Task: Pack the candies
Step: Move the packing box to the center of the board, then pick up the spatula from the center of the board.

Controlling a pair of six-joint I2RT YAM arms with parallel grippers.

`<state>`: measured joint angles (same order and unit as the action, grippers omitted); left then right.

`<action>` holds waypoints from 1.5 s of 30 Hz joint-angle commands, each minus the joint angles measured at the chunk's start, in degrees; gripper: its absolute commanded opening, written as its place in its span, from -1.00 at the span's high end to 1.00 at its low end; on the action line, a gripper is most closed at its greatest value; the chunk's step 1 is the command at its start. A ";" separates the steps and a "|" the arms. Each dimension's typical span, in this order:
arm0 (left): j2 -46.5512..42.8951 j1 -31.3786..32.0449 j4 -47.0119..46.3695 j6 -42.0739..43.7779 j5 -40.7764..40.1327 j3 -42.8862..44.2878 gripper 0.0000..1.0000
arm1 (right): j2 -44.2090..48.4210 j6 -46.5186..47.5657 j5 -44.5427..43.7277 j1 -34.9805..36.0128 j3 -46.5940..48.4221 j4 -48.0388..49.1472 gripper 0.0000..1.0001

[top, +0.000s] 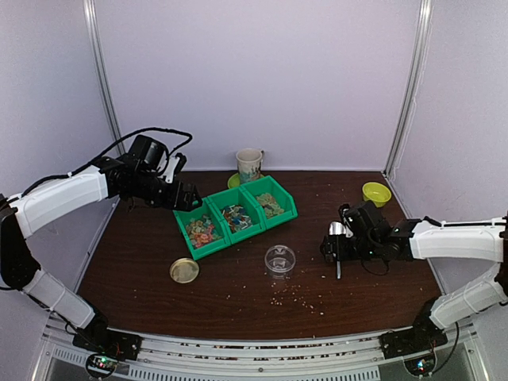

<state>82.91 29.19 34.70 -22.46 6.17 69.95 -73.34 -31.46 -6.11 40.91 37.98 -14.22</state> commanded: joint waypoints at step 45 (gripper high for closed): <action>-2.08 -1.15 -4.75 0.50 3.43 -1.95 -0.96 | -7.62 6.22 -6.58 3.20 5.26 -3.89 1.00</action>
<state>82.85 28.47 33.93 -22.44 5.96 69.34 -84.75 -29.26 -7.99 42.30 39.59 -15.53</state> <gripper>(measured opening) 0.978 0.085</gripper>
